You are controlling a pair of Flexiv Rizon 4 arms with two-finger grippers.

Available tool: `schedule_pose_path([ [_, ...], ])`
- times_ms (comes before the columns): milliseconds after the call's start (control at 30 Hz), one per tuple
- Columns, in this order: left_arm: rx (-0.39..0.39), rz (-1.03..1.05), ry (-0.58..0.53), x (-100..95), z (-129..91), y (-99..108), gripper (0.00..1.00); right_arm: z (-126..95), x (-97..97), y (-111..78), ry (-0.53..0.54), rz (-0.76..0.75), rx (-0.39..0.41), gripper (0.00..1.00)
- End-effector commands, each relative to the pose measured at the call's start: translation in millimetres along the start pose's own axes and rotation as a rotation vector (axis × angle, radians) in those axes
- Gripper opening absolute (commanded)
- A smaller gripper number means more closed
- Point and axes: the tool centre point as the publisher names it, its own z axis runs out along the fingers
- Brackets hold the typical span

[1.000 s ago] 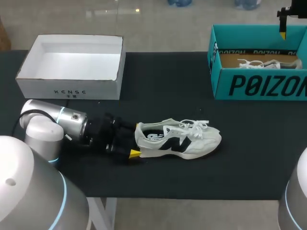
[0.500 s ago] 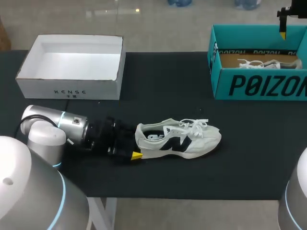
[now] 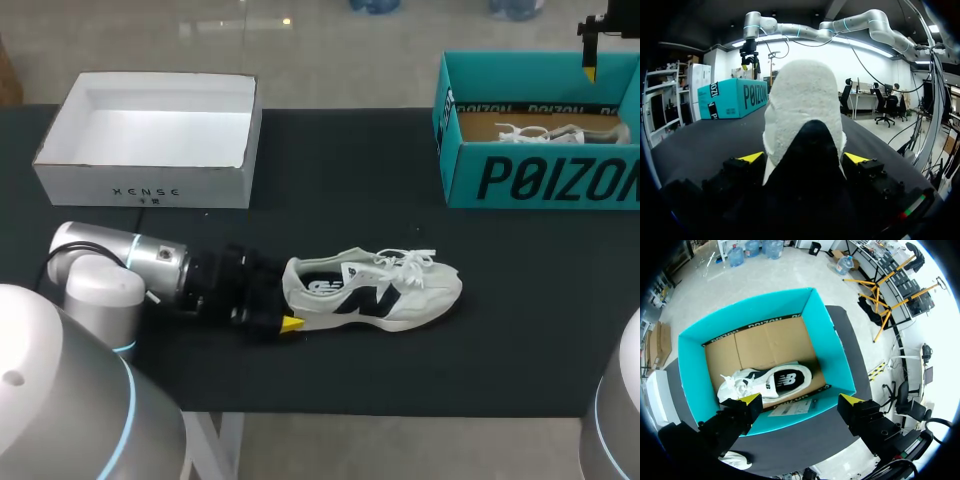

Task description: Take the shoe out of the shoebox, open the shoe tongue, remove and reinsert the insole, then place the shoe into the shoebox

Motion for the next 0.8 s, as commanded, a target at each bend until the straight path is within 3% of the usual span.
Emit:
schedule_pose_path([
  [33,-0.001,0.002,-0.01,-3.2,5,0,1.0,0,-0.5,-0.4,0.0,0.0,-0.001,1.0],
  [800,-0.014,-0.005,-0.009,-15.6,-1,11,1.0,0,-0.5,-0.4,0.0,0.0,-0.001,1.0],
])
